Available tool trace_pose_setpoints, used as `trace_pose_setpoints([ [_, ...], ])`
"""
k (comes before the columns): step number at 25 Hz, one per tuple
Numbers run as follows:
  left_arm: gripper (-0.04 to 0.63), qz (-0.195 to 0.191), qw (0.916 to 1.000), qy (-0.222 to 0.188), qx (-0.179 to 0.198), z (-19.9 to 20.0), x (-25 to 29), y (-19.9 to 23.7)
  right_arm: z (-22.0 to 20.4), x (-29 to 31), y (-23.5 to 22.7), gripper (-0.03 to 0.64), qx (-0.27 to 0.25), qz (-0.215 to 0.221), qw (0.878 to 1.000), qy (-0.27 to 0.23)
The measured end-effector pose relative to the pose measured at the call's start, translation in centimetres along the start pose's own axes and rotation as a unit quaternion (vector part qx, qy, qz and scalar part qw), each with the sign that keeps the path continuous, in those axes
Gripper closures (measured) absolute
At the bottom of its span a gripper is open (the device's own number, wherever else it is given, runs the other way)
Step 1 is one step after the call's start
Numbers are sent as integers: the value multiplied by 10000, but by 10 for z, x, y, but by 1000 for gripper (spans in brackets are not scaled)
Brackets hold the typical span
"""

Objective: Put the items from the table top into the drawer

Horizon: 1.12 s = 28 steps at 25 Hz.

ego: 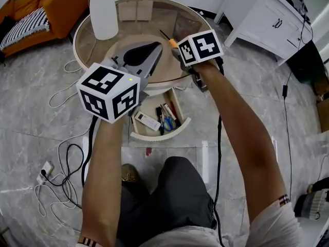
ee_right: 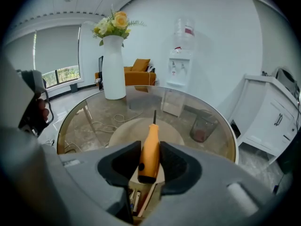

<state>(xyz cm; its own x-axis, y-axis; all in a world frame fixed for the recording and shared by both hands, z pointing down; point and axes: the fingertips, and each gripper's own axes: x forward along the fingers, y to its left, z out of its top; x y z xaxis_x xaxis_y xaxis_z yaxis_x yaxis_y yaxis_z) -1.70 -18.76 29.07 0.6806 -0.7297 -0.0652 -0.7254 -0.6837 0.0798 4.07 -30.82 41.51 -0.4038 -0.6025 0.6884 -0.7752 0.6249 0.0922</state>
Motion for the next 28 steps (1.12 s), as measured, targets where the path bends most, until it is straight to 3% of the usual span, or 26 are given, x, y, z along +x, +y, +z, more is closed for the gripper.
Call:
trace_pose_setpoints([
  [6, 597, -7, 10000, -12, -32, -1, 0, -3, 1, -14, 0, 491, 287, 43, 9990, -332],
  [17, 597, 10, 9999, -73, -76, -3, 3, -7, -6, -46, 16, 491, 758, 556, 9922, -818],
  [23, 597, -11, 9999, -84, -69, -3, 10, -10, -13, -69, 36, 491, 396, 717, 9912, -1038],
  [28, 597, 5, 9999, -95, -94, -3, 11, -10, -25, -76, 64, 491, -371, 757, 9917, -967],
])
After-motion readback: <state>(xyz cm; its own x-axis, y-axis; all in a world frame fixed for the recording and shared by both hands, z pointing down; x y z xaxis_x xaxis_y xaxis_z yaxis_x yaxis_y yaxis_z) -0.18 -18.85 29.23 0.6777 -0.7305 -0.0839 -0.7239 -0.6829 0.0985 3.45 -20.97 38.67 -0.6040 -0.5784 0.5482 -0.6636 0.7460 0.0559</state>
